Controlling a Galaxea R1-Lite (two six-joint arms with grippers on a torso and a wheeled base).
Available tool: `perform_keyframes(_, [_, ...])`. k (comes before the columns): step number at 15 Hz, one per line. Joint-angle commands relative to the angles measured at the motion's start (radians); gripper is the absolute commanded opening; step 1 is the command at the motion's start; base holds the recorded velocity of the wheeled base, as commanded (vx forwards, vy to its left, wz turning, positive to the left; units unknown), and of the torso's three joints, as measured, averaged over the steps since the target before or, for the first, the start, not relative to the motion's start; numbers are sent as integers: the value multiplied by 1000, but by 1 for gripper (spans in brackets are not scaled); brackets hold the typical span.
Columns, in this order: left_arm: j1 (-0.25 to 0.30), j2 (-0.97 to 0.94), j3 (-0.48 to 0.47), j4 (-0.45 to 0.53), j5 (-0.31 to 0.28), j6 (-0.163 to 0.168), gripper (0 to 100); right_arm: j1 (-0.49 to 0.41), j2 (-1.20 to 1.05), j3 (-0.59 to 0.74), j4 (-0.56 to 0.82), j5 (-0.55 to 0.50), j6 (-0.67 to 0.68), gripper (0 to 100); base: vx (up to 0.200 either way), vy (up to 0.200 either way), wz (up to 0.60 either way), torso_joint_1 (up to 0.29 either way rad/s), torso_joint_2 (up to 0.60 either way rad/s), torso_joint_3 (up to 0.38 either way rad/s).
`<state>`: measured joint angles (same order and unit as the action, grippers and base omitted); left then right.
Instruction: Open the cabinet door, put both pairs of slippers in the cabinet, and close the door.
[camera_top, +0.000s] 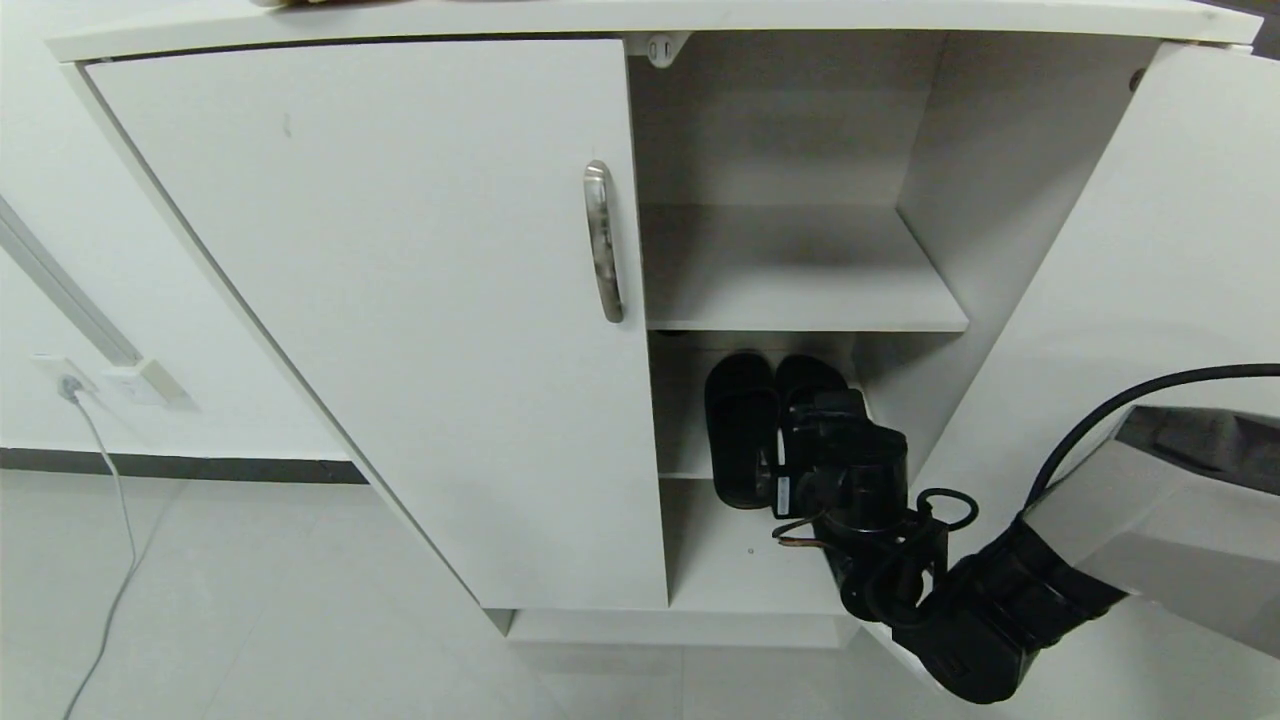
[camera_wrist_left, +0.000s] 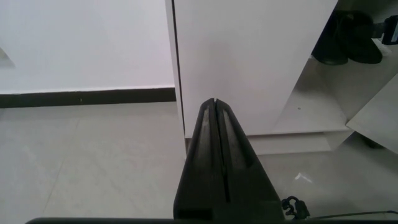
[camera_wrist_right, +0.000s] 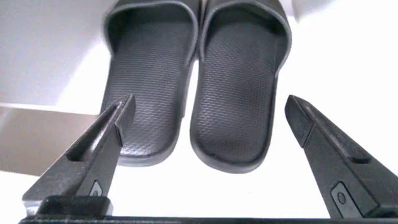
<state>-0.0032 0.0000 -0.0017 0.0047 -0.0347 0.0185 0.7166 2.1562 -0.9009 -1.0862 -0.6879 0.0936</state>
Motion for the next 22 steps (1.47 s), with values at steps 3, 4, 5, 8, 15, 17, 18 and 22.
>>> perform_keyframes(3, [0, 2, 0, 0, -1, 0, 0, 27, -30, 13, 0, -4, 0, 100, 0, 0, 0, 0, 0, 0])
perform_keyframes(4, [0, 0, 0, 0, -1, 1, 0, 29, -30, 14, 0, -4, 0, 100, 0, 0, 0, 0, 0, 0])
perform_keyframes(5, [0, 2, 0, 0, -1, 1, 0, 32, -32, 16, -1, -7, 0, 100, -200, 0, 0, 2, 7, 2])
perform_keyframes(8, [0, 2, 0, 0, -1, 0, 0, 43, -32, 19, -21, -13, -2, 100, -200, 0, 0, 1, 1, 7])
perform_keyframes(15, [0, 0, 0, 0, 1, -2, 0, 52, -32, 34, -23, -18, -2, 100, -86, 0, 0, -2, 2, 0])
perform_keyframes(17, [0, 2, -1, 0, 1, -2, 0, 52, -32, 56, -52, -18, -5, 100, 0, 0, 0, 0, 0, 0])
perform_keyframes(18, [0, 2, -1, 0, 1, -2, 0, 52, -32, 59, -54, -18, -9, 100, 0, 0, 0, 0, 0, 0])
perform_keyframes(22, [0, 2, -1, 0, 1, 0, 0, 52, -35, 60, -54, -19, -11, 100, 0, 0, 0, 0, 0, 0])
